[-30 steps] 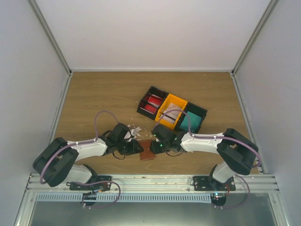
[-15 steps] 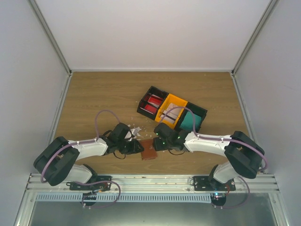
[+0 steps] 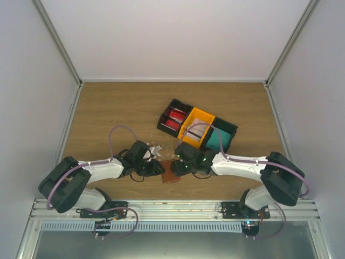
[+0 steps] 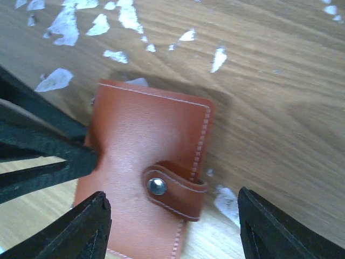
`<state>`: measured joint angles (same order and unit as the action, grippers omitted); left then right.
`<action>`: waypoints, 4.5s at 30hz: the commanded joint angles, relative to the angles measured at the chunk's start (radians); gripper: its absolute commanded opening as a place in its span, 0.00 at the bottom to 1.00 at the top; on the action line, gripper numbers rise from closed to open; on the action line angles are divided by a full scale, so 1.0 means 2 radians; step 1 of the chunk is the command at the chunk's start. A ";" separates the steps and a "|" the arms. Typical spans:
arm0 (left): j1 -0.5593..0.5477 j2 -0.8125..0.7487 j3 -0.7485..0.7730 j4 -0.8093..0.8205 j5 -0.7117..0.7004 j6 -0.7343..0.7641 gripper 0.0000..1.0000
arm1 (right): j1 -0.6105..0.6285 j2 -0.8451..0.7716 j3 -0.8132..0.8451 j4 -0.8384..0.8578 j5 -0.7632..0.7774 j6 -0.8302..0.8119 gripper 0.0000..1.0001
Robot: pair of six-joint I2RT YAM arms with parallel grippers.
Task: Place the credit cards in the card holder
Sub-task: Open the card holder at the center of the board.
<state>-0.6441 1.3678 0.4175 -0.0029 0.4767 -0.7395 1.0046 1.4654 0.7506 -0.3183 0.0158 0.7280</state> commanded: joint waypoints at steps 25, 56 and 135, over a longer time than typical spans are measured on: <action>0.002 0.045 -0.004 -0.052 -0.088 0.022 0.24 | 0.038 0.052 0.059 -0.146 0.151 0.080 0.51; 0.003 -0.038 0.005 -0.073 -0.117 -0.003 0.42 | 0.005 -0.049 0.008 -0.012 0.075 -0.003 0.01; 0.015 0.056 0.018 0.124 0.084 -0.016 0.36 | -0.028 -0.005 -0.058 0.004 0.065 0.036 0.01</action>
<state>-0.6186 1.4582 0.4252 0.1936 0.5919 -0.7944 0.9524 1.4300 0.6556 -0.3702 0.1749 0.7815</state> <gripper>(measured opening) 0.355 0.036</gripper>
